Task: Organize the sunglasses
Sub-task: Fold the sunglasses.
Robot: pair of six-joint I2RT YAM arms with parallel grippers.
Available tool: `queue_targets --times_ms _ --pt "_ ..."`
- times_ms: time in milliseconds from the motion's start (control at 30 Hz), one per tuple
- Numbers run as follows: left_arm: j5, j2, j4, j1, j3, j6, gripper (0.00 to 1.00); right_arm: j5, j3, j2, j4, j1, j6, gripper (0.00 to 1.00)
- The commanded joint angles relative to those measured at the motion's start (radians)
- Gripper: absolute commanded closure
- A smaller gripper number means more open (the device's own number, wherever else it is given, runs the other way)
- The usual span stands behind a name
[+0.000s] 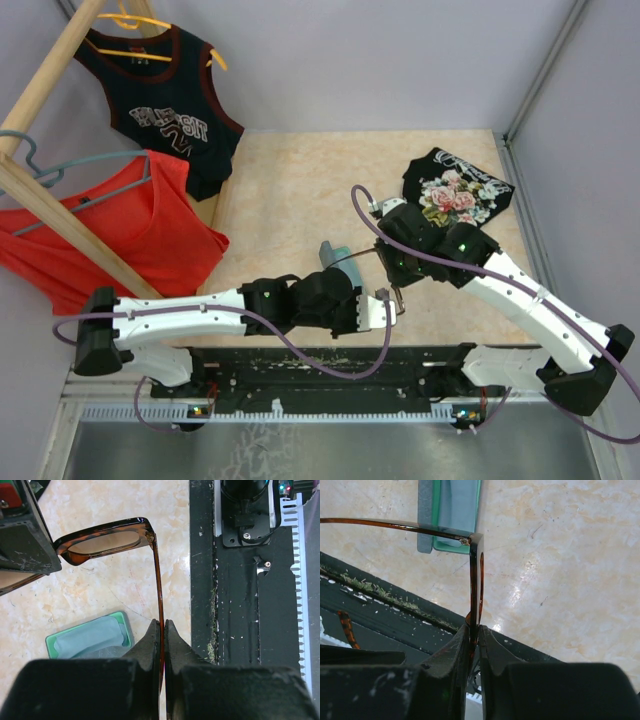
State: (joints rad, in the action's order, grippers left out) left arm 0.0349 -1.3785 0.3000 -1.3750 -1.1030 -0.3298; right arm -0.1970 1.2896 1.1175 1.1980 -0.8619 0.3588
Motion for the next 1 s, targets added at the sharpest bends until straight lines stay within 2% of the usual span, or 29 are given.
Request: queue_targets --times_ms 0,133,200,233,367,567,667,800,967 --pt "-0.025 -0.001 0.005 -0.009 -0.034 0.01 1.0 -0.004 0.006 -0.013 -0.008 -0.008 -0.011 0.89" --pt "-0.05 0.01 -0.004 -0.009 -0.029 0.029 0.98 0.007 0.004 -0.017 -0.015 -0.008 -0.013 1.0" --pt "-0.06 0.018 -0.014 -0.009 -0.026 0.035 0.95 0.012 0.002 -0.017 -0.017 -0.008 -0.015 1.0" --pt "-0.069 0.022 -0.021 -0.009 -0.025 0.042 0.92 0.013 0.001 -0.018 -0.02 -0.008 -0.014 1.0" --pt "-0.091 0.047 -0.049 -0.008 -0.017 0.057 0.69 0.01 -0.004 -0.035 -0.045 -0.008 -0.009 1.0" --pt "-0.115 0.105 -0.087 -0.007 -0.007 0.084 0.54 -0.025 0.007 -0.045 -0.053 -0.008 -0.004 1.0" --pt "-0.118 0.158 -0.092 -0.007 -0.004 0.105 0.41 -0.062 0.014 -0.058 -0.057 -0.008 0.006 1.0" --pt "-0.147 0.257 -0.101 -0.007 0.017 0.154 0.37 -0.123 0.007 -0.084 -0.076 -0.009 0.014 1.0" --pt "-0.332 0.364 -0.099 0.015 0.038 0.231 0.38 -0.171 -0.015 -0.111 -0.102 -0.008 0.001 1.0"
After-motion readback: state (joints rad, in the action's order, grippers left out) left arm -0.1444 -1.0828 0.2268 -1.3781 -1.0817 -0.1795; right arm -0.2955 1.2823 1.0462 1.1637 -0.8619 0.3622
